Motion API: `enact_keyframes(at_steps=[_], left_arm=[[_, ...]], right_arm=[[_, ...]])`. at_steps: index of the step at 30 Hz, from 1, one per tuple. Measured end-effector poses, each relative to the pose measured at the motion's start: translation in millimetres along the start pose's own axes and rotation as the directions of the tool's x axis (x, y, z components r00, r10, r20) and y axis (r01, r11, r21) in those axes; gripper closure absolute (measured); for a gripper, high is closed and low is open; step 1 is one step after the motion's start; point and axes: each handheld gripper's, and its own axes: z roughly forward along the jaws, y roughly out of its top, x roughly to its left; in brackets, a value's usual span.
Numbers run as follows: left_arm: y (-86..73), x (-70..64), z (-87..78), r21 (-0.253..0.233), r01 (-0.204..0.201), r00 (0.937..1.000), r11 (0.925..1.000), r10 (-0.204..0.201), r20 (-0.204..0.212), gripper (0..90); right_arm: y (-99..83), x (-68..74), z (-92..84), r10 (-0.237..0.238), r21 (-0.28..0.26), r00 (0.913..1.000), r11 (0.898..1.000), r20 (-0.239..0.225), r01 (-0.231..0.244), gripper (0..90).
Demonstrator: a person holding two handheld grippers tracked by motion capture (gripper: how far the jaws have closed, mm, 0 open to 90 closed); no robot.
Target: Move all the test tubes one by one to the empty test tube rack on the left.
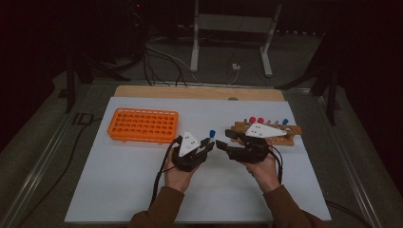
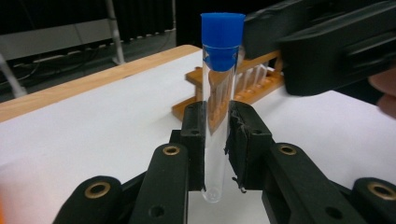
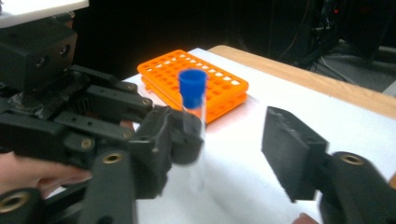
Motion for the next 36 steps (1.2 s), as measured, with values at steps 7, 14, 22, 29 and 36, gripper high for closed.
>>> enact_keyframes(at_steps=[7,14,22,29,36], left_arm=[[-0.4,11.4,-6.4,-0.011,0.002,0.9996,0.9999,-0.002,-0.028,77.0],[-0.6,26.0,-13.9,-0.024,-0.002,0.9981,0.9997,0.001,-0.062,76.9],[-1.3,44.7,-21.0,-0.037,0.002,0.9948,0.9993,-0.005,-0.102,76.9],[-3.3,63.7,-27.2,-0.041,0.0,0.9887,0.9992,-0.006,-0.15,76.8],[-6.0,80.0,-28.1,-0.055,0.005,0.9824,0.9985,-0.015,-0.186,76.7]], right_arm=[[-7.2,-3.5,-8.4,-0.012,-0.004,0.9982,1.0,0.059,0.012,18.5],[-21.7,-12.2,-20.6,-0.006,-0.008,0.9929,1.0,0.119,0.007,5.6],[-39.9,-25.7,-36.6,0.01,0.004,0.984,1.0,0.178,-0.011,0.4],[-54.1,-34.5,-51.3,0.021,0.014,0.9767,1.0,0.213,-0.024,0.3],[-63.9,-41.1,-61.6,0.04,0.005,0.9693,0.999,0.242,-0.043,0.3]])
